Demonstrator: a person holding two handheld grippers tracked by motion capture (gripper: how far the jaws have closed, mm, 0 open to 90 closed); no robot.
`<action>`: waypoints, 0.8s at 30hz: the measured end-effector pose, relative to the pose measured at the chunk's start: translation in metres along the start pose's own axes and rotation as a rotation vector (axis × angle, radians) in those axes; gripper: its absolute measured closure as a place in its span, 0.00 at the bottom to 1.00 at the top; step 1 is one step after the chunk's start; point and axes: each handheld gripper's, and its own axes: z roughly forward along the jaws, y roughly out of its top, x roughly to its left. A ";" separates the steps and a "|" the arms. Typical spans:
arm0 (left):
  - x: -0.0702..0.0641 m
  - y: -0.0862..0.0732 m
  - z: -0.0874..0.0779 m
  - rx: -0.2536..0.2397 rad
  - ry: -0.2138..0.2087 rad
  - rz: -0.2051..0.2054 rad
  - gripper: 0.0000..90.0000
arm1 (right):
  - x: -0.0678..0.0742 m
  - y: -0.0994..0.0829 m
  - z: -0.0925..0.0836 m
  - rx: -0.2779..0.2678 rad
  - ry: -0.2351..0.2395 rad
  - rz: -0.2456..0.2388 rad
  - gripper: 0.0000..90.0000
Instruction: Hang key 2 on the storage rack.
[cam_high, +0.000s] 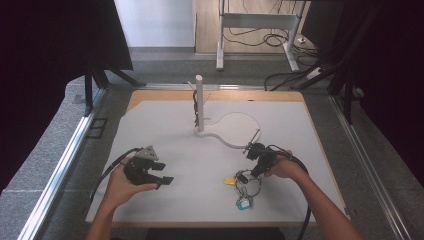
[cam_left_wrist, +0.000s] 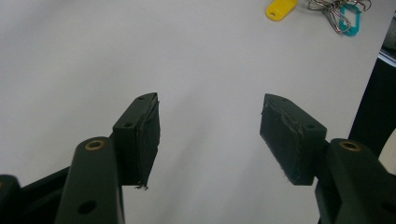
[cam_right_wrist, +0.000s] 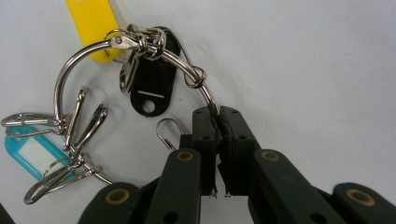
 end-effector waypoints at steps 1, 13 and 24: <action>0.000 0.000 0.000 0.000 -0.001 0.000 0.43 | -0.001 0.000 -0.001 0.001 0.005 -0.003 0.95; 0.000 0.000 0.001 0.011 0.002 0.004 0.43 | -0.005 -0.004 -0.017 0.002 0.030 0.031 0.96; 0.000 -0.001 0.001 0.020 0.003 0.012 0.43 | -0.005 0.000 -0.046 0.010 0.026 0.023 0.96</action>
